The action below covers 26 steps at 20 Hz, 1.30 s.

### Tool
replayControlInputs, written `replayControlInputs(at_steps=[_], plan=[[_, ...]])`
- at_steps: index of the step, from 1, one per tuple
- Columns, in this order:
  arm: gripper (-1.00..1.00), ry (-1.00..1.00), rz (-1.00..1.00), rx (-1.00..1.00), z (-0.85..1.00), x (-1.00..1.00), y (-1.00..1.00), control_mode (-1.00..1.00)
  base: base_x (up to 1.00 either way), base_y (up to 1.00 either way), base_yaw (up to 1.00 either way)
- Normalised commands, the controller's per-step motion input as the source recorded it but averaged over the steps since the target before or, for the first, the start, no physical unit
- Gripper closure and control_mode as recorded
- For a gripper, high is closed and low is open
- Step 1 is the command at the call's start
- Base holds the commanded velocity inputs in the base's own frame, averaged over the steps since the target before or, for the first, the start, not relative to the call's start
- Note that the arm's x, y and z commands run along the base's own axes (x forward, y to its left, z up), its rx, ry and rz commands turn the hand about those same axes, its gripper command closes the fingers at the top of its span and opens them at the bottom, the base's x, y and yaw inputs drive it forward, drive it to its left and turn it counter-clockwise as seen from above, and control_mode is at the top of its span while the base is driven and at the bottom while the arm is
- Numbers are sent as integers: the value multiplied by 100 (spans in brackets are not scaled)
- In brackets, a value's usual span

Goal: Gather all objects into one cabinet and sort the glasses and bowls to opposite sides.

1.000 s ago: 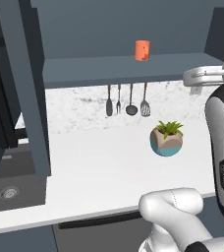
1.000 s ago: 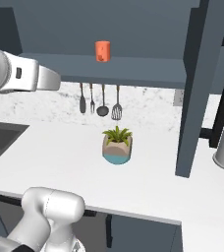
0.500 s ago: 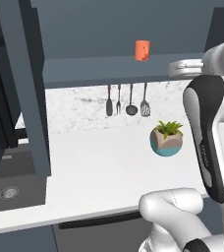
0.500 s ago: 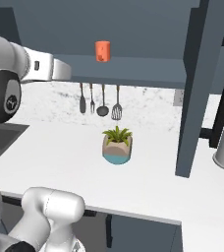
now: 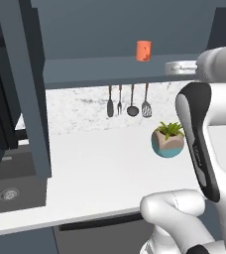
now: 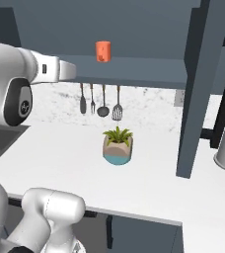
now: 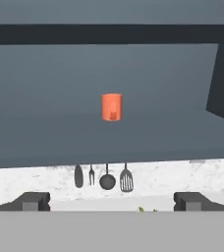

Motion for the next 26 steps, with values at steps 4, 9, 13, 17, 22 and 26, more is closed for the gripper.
replayControlInputs(at_steps=[4,9,13,17,22,26], plan=[[-100,0,0,0,0,30,-1,-100,0,0,0],[-100,0,0,0,0,32,-2,-100,0,0,0],[-100,0,0,0,0,28,-3,-100,0,0,0],[-100,0,0,0,0,28,0,-100,0,0,0],[-100,0,0,0,0,26,0,-100,0,0,0],[-100,0,0,0,0,35,0,-100,0,0,0]])
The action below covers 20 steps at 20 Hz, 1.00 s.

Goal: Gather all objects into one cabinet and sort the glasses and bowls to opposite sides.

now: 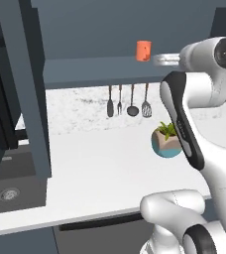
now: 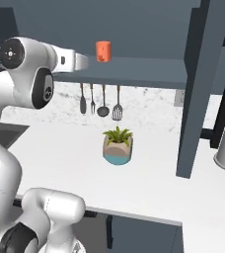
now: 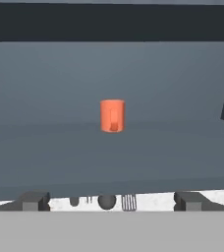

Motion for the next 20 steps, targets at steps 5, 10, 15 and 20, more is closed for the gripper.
replayControlInputs(at_steps=[5,10,15,20], plan=[[-100,1,0,0,0,53,0,-100,0,0,0],[-100,4,0,0,0,55,-1,-100,0,0,0],[-100,5,0,0,0,49,-1,-100,0,0,0],[-100,7,0,0,0,49,-1,-100,0,0,0]])
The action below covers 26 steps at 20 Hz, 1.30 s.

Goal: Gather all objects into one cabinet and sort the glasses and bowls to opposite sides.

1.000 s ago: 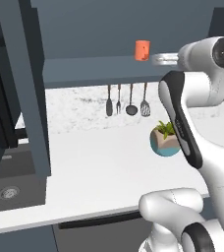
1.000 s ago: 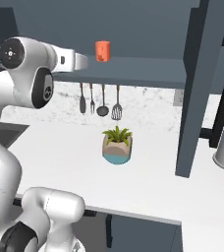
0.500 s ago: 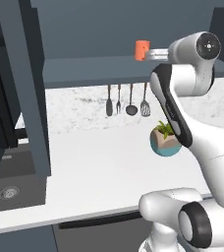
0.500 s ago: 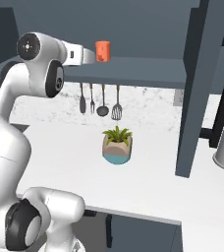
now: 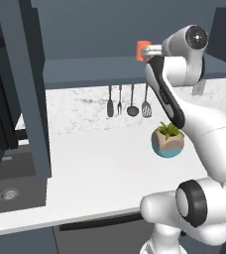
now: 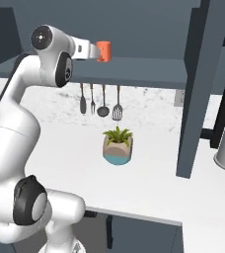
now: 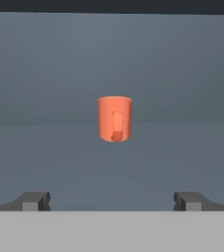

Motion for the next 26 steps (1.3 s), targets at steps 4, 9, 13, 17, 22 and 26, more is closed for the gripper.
replayControlInputs(at_steps=[4,9,13,17,22,26], plan=[[-100,7,0,0,0,47,-3,-100,0,0,0],[-100,7,0,0,0,43,-3,-100,0,0,0],[-100,6,0,0,0,37,-5,-100,0,0,0],[-100,2,0,0,0,29,-2,-100,0,0,0],[-100,1,0,0,0,27,-1,-100,0,0,0],[-100,0,0,0,0,23,0,-100,0,0,0]])
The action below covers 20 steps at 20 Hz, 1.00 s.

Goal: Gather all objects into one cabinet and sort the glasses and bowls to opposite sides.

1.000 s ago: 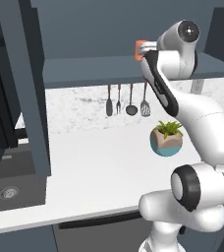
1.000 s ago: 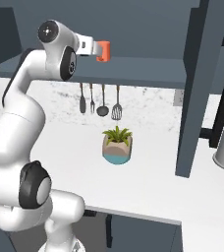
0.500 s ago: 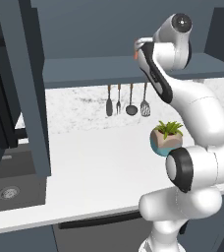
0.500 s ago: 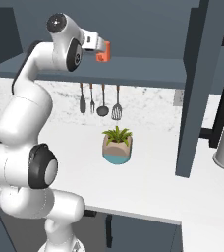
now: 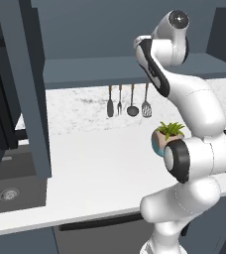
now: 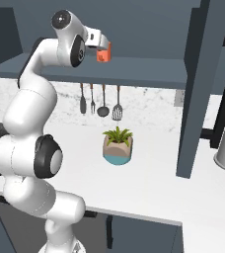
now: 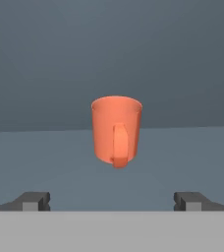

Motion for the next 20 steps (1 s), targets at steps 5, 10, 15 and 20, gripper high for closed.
replayControlInputs(at_steps=[5,10,15,20], plan=[[-100,0,0,0,0,24,0,-100,0,0,0],[-100,0,0,0,0,12,-1,-100,0,0,0],[-100,0,0,0,0,17,-2,-100,0,0,0],[-100,0,0,0,0,15,-5,-100,0,0,0]])
